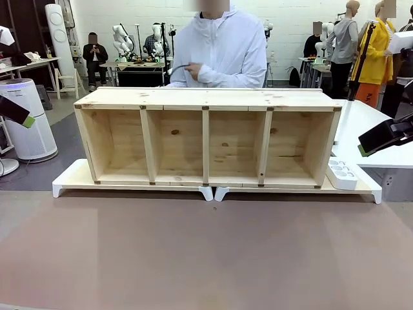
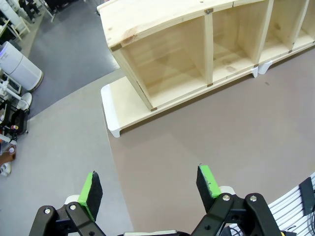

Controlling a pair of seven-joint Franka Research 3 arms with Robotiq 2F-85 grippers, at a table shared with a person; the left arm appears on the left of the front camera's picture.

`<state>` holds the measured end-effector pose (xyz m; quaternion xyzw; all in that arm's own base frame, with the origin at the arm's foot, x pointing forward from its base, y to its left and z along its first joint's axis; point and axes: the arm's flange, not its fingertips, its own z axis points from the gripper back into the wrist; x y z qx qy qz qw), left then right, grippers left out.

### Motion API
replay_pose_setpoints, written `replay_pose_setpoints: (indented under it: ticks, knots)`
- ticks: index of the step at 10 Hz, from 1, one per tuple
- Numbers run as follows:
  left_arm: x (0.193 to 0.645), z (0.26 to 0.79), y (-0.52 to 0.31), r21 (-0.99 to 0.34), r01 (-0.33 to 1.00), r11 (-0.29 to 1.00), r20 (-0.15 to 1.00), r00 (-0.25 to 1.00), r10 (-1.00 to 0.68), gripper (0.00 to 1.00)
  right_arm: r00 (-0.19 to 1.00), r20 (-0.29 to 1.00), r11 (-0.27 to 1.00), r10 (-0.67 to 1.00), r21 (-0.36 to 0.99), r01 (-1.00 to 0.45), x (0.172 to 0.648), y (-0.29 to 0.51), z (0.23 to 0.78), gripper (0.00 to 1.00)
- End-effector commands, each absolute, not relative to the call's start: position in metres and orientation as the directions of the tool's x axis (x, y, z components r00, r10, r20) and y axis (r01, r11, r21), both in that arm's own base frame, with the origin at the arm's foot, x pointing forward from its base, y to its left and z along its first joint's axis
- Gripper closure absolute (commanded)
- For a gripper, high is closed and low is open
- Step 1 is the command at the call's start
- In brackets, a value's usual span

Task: Perform cable management.
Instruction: When the cord part of the Power Cable appears at the lower middle area of the table and stops, grasp the cord part of the Power Cable.

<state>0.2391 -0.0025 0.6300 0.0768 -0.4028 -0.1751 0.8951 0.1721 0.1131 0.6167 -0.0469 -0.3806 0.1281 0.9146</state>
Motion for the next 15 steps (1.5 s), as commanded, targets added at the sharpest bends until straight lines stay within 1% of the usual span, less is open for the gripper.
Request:
replay_pose_setpoints:
  ticks: [1,15]
  knots:
    - [0.2412,0.6305,-0.0037,0.283,0.249,0.926,0.697,0.609,-0.377,0.0,0.673,0.687,0.961,0.275,-0.186,-0.203,0.1769,0.1146,0.6164,0.0]
    - [0.2412,0.6305,-0.0037,0.283,0.249,0.926,0.697,0.609,-0.377,0.0,0.673,0.687,0.961,0.275,-0.186,-0.203,0.1769,0.1146,0.6164,0.0]
